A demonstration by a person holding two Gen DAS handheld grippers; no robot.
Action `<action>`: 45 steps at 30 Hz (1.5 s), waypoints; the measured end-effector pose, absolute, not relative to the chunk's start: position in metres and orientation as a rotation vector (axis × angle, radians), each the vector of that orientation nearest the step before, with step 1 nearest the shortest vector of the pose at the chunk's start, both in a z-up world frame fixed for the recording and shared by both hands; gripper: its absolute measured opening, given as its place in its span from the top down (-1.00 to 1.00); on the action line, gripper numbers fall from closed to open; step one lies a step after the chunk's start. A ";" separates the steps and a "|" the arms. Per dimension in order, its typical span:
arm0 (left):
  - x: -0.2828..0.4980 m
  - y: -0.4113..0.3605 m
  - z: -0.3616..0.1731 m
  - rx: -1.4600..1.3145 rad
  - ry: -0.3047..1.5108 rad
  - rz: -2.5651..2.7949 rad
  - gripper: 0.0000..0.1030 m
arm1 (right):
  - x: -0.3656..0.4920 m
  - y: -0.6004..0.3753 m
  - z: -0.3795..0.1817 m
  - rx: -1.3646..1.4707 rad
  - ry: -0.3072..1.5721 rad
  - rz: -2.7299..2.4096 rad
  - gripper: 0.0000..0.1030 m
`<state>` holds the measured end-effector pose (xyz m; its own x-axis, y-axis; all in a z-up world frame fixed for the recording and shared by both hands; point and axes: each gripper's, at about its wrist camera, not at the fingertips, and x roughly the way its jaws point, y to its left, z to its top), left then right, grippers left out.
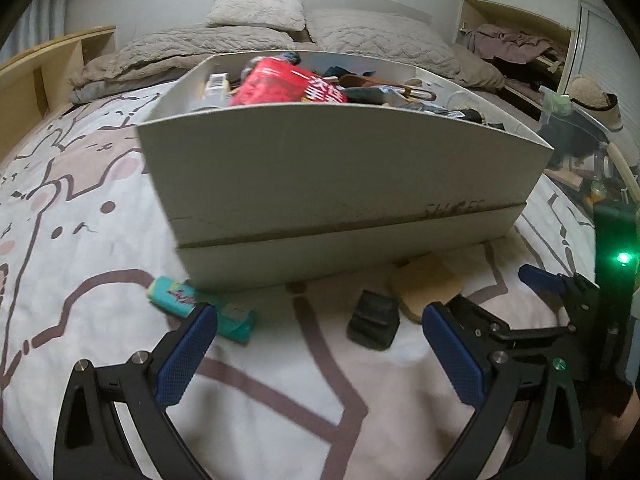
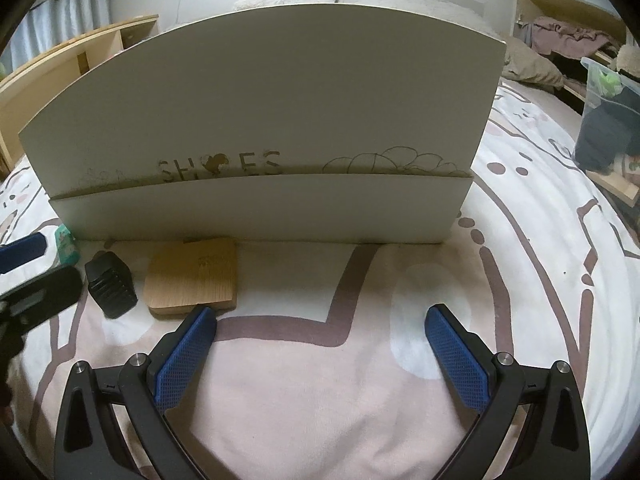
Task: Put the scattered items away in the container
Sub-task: 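Move the left tool toward the teal lighter while the right tool approaches the wooden coaster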
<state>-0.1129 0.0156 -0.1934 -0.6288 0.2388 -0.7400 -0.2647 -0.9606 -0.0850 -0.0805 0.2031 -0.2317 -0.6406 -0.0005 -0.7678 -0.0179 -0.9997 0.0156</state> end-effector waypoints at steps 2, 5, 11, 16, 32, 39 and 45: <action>-0.116 0.019 -0.197 -1.187 0.057 2.609 -1.00 | -0.082 0.206 -0.242 -1.322 0.033 2.838 -1.00; -0.121 0.023 -0.204 -1.212 0.096 2.624 -1.00 | -0.091 0.202 -0.246 -1.313 0.023 2.836 -1.00; -0.127 0.014 -0.209 -1.260 0.088 2.662 -1.00 | -0.098 0.214 -0.244 -1.308 0.018 2.835 -1.00; -0.130 0.001 -0.209 -1.297 0.058 2.690 -1.00 | -0.099 0.213 -0.242 -1.306 0.017 2.836 -1.00; -0.126 -0.048 -0.213 -1.407 0.129 2.806 -1.00 | -0.096 0.212 -0.239 -1.321 0.009 2.846 -1.00; -0.129 -0.069 -0.217 -1.474 0.089 2.838 -1.00 | -0.102 0.211 -0.231 -1.391 0.108 2.906 -1.00; -0.136 -0.087 -0.217 -1.514 0.060 2.884 -1.00 | -0.115 0.183 -0.229 -1.408 0.039 2.941 -1.00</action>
